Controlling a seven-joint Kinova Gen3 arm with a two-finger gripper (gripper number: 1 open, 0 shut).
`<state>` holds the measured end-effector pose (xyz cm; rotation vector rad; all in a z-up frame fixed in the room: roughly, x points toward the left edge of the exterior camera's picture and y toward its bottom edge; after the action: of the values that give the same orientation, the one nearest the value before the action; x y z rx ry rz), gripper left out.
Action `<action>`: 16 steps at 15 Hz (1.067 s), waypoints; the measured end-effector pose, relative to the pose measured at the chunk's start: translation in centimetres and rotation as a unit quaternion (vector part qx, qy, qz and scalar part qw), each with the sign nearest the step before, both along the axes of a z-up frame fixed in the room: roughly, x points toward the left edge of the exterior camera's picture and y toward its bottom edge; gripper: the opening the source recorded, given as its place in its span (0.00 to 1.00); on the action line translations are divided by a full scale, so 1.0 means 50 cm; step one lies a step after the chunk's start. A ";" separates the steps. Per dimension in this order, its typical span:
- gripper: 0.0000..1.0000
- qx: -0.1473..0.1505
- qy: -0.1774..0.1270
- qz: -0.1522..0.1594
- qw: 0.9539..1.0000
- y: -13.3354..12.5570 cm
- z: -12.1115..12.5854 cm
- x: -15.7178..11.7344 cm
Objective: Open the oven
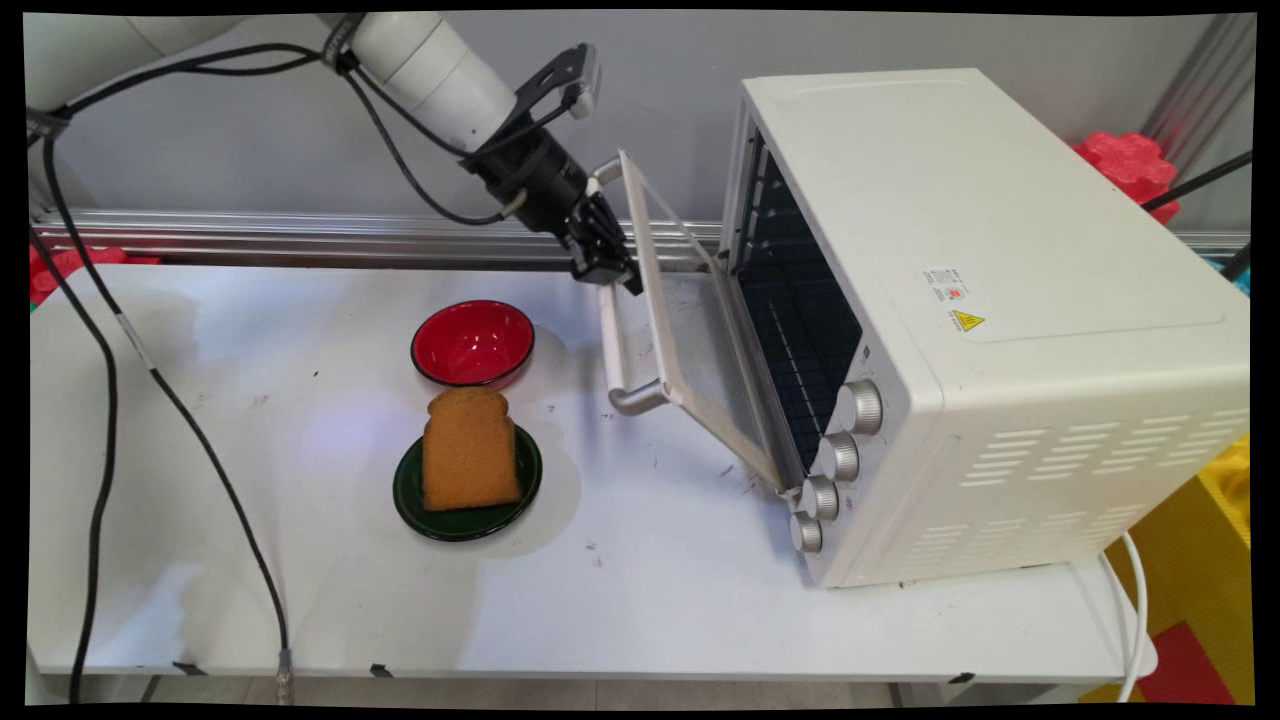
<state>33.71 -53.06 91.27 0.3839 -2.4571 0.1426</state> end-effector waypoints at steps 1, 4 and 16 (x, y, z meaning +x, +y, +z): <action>0.00 0.001 -0.002 0.001 1.000 0.003 -0.007 0.006; 0.00 0.005 -0.008 0.002 1.000 0.008 -0.025 0.022; 0.00 0.008 -0.012 -0.009 1.000 0.020 -0.088 0.065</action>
<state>36.94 -52.07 86.85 0.3690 -2.4867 0.1199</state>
